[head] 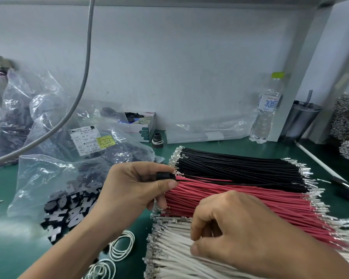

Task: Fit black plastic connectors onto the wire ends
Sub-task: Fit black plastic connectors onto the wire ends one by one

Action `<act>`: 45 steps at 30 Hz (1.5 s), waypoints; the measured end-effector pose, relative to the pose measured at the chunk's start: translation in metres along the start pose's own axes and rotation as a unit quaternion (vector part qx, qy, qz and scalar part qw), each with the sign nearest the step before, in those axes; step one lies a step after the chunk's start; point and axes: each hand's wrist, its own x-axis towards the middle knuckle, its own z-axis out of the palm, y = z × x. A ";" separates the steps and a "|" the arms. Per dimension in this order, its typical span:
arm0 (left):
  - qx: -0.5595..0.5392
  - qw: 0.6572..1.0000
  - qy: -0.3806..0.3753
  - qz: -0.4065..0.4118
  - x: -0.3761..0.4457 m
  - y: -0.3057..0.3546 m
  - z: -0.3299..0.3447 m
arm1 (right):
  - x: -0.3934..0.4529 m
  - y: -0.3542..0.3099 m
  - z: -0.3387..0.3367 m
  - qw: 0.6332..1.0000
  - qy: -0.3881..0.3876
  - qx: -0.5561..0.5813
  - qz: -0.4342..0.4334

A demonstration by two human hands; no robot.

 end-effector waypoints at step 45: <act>0.083 0.990 -0.105 0.030 -0.007 0.011 -0.004 | 0.013 0.021 0.019 0.934 0.347 -0.052 -0.066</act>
